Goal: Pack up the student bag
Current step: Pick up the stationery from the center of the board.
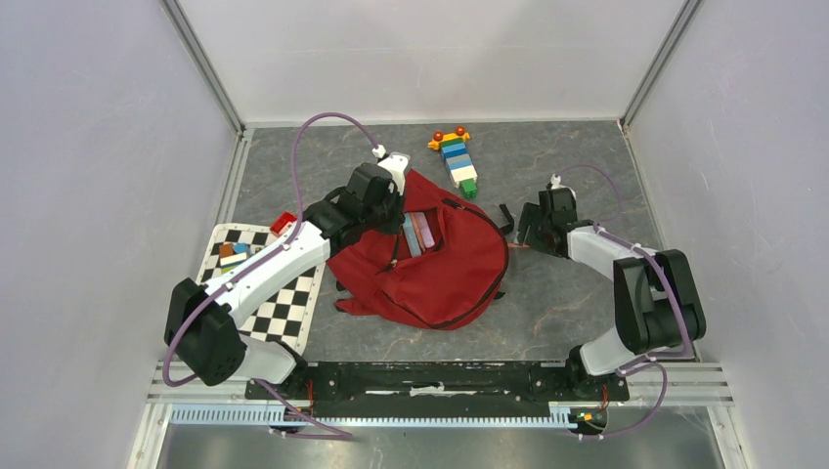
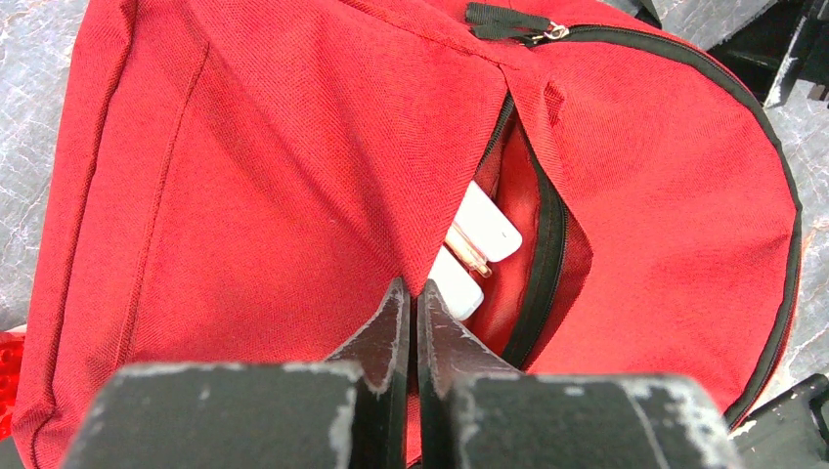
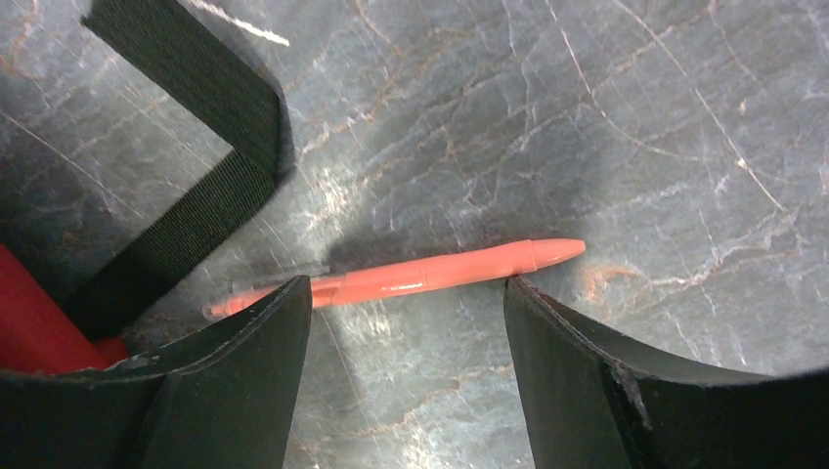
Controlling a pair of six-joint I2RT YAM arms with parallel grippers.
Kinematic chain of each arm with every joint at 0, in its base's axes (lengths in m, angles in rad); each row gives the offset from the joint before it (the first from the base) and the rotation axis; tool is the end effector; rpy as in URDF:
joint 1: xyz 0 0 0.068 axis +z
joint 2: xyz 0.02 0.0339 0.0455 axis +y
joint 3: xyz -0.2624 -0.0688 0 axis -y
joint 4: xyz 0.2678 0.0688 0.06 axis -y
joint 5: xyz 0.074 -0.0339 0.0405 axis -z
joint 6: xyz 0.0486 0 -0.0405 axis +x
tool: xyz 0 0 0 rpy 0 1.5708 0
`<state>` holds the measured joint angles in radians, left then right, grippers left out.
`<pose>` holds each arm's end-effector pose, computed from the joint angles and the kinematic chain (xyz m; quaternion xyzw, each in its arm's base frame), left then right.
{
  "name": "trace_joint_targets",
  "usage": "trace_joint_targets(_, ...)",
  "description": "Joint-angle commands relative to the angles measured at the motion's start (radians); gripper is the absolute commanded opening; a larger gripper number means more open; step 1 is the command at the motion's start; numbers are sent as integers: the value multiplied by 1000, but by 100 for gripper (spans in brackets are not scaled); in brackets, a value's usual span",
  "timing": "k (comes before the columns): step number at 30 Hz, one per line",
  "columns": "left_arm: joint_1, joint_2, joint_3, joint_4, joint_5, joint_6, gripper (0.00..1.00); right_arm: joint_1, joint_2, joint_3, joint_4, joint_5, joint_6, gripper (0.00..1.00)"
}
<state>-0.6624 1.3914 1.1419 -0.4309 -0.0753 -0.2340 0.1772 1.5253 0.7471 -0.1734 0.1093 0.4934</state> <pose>0.2725 -0.2079 0.2867 0.1759 0.8847 -0.1559 0.4025 0.3079 0.0498 0.1308 0.1662 0.9366 0.0510 0.3044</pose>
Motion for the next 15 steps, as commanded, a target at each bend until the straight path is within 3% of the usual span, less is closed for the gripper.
trace_joint_targets(1,3,-12,12,37,18,27,2,7,52,61,38,-3,28,77)
trace_joint_targets(8,3,-13,12,37,18,27,2,7,117,127,31,25,26,80)
trace_joint_targets(15,3,-10,12,37,18,27,2,28,166,171,-38,149,8,78)
